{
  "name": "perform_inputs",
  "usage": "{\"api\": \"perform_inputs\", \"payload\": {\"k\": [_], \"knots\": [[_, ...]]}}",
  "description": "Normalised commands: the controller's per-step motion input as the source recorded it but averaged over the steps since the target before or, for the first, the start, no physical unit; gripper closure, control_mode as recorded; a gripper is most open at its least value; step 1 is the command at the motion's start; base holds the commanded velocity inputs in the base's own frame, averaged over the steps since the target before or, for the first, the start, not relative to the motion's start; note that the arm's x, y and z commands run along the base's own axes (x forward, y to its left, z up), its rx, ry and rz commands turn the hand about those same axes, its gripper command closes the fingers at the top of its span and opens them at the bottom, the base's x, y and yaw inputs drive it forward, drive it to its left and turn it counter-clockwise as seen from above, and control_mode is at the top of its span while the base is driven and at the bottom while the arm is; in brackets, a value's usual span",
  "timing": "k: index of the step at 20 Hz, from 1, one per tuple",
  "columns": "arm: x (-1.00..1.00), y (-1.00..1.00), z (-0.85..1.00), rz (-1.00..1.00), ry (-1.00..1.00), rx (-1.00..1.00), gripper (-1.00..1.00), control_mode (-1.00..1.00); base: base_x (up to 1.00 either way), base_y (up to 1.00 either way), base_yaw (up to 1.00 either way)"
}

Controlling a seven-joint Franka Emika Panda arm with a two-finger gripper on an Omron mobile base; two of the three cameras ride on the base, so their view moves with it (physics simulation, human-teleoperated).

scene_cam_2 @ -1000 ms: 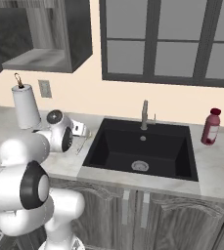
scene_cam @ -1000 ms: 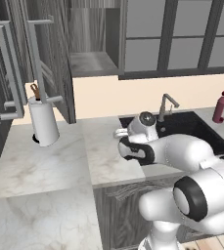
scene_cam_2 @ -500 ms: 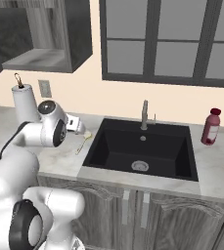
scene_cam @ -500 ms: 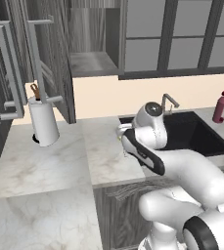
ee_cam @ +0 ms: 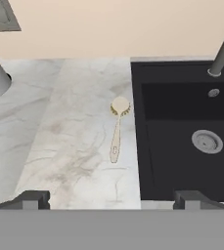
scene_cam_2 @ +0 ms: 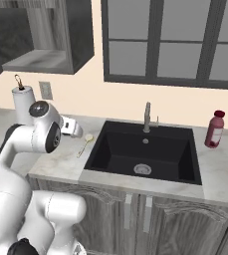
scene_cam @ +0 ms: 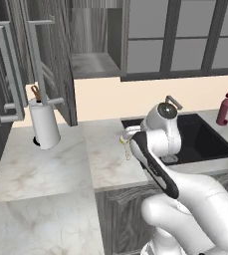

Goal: Open the cabinet. Pick the dish brush and place it next to the sink. Then close the cabinet.

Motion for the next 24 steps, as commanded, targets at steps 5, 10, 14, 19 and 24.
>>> {"api": "perform_inputs", "payload": {"k": [5, 10, 14, 19, 24], "knots": [[-0.36, -0.03, 0.41, 0.04, 0.01, 0.06, -1.00, -1.00, 0.00, 0.00, 0.00], [-0.31, -0.02, 0.41, 0.05, 0.07, 0.10, -1.00, -1.00, 0.00, 0.00, 0.00], [-0.36, 0.03, 0.31, 0.03, 0.02, 0.04, -1.00, -1.00, 0.00, 0.00, 0.00], [-0.32, 0.13, 0.27, 0.00, 0.00, 0.00, -1.00, -1.00, 0.00, 0.00, 0.00], [-0.24, 0.13, 0.30, 0.00, 0.05, 0.00, -1.00, -1.00, 0.00, 0.00, 0.00]]}}
